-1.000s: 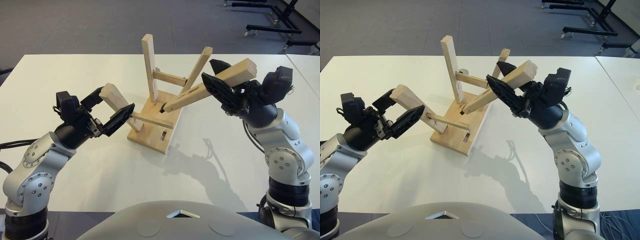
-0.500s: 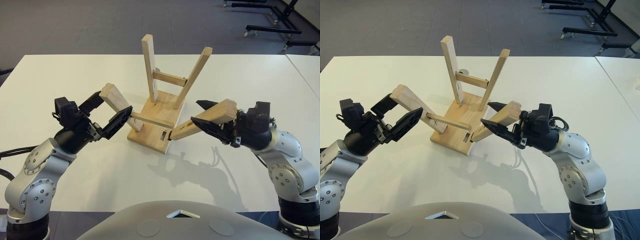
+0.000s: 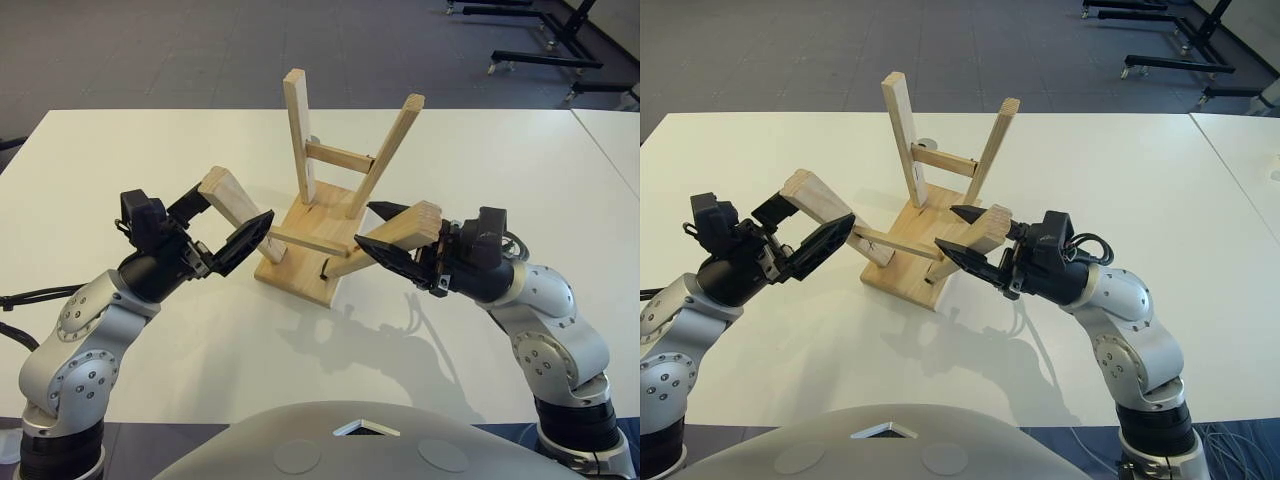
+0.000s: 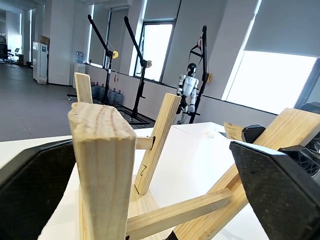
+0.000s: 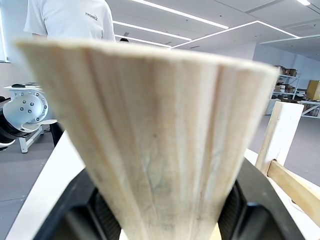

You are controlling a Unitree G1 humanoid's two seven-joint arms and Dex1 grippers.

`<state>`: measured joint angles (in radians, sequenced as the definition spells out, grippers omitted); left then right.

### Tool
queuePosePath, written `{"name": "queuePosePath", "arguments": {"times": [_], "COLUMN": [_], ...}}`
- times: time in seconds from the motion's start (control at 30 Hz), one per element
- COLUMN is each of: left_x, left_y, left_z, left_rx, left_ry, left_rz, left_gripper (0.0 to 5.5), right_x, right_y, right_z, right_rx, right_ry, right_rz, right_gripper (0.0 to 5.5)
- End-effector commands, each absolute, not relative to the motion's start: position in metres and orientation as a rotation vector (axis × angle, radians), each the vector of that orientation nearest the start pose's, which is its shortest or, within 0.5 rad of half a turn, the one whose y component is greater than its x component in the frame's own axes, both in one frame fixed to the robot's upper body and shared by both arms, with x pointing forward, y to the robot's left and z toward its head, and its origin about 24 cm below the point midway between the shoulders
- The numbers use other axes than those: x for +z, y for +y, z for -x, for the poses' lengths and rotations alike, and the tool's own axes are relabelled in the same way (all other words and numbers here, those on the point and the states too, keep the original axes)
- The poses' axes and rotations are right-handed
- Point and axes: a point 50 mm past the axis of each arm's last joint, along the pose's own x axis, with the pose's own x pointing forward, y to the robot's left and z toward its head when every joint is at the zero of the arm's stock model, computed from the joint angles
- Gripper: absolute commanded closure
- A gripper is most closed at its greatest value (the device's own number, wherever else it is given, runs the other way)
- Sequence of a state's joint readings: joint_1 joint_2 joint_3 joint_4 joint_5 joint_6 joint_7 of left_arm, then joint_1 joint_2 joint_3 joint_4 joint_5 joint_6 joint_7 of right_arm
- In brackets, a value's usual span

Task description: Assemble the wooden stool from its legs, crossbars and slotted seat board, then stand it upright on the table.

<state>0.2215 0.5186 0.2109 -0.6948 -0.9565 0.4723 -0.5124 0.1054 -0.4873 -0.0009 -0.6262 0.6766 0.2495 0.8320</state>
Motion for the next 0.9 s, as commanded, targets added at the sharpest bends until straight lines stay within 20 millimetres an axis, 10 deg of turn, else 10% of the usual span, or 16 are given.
{"name": "queuePosePath", "arguments": {"times": [0.03,0.53,0.9], "left_x": [0.149,0.146,0.147], "left_y": [0.18,0.179,0.18], "left_z": [-0.183,-0.183,-0.187], "left_rx": [-0.807,-0.792,-0.806], "left_ry": [-0.057,-0.06,-0.065], "left_rz": [0.274,0.277,0.266], "left_gripper": [0.1,0.1,0.1], "right_x": [0.143,0.153,0.094], "right_y": [-0.15,-0.137,-0.158], "right_z": [-0.189,-0.185,-0.151], "right_rx": [1.144,1.169,1.067], "right_ry": [-0.225,-0.184,-0.054], "right_rz": [-0.037,-0.057,-0.022], "right_gripper": [3.46,3.46,3.46]}}
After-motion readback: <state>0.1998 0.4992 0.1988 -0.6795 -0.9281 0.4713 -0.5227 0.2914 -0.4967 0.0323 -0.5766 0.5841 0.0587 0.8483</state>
